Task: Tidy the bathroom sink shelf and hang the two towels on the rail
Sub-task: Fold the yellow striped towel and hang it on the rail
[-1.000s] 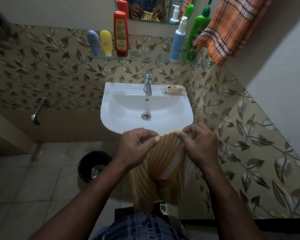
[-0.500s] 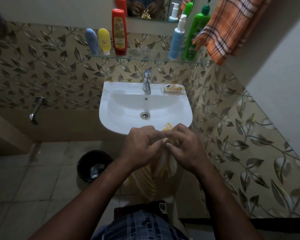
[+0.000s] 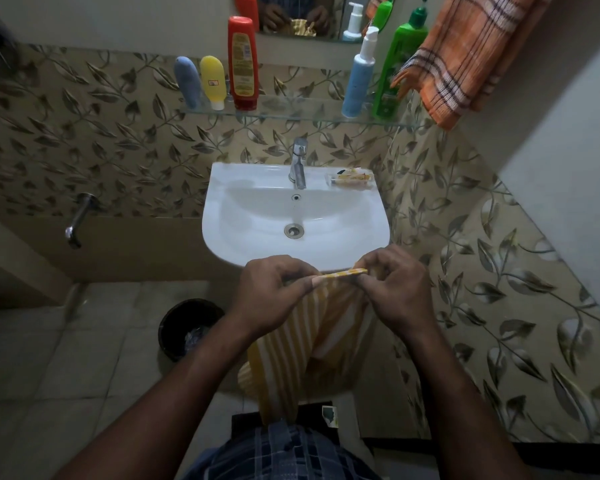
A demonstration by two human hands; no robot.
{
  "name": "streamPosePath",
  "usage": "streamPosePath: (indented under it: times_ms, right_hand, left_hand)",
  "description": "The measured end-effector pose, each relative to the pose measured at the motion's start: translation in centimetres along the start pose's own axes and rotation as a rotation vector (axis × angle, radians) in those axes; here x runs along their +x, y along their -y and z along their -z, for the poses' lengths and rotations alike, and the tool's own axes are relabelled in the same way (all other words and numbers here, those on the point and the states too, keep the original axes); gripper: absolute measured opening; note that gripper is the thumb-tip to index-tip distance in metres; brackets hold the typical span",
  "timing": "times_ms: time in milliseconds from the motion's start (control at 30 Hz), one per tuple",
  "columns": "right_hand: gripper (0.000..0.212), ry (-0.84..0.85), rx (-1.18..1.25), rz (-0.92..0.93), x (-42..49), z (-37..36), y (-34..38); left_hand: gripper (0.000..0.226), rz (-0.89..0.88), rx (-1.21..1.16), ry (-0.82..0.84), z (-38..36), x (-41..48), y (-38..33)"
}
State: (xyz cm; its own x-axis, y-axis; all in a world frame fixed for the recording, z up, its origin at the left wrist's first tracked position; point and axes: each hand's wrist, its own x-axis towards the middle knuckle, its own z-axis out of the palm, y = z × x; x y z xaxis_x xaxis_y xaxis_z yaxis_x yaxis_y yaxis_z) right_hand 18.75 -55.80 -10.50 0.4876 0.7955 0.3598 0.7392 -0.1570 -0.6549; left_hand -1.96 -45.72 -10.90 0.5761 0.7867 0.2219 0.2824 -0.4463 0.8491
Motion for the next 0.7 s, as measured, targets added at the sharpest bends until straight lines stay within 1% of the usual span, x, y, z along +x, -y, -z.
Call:
streamPosePath:
  times_ms: [133,200,300,467,600,700]
  right_hand:
    - [0.020,-0.016,-0.007,-0.005,-0.06,-0.17,0.33]
    - [0.020,-0.027,0.004,-0.003,-0.07,-0.14,0.44]
    - [0.019,-0.032,0.018,0.006,-0.01,-0.03,0.66]
    - [0.020,-0.022,0.036,0.002,-0.02,0.19,0.91]
    - [0.020,-0.011,0.069,0.022,-0.09,0.49,1.02]
    - [0.020,0.003,0.100,0.025,-0.12,0.72,0.92]
  left_hand:
    - [0.025,-0.046,0.123,-0.049,-0.09,0.09,0.02]
    - [0.022,-0.037,0.154,-0.062,-0.21,0.17,0.06]
    - [0.018,-0.005,0.142,-0.081,-0.40,0.18,0.25]
    - [0.017,0.070,0.090,-0.090,-0.68,-0.01,0.31]
    - [0.013,0.091,0.106,-0.024,-0.67,-0.02,0.13]
    - [0.010,0.148,0.105,0.117,-0.60,0.18,0.05]
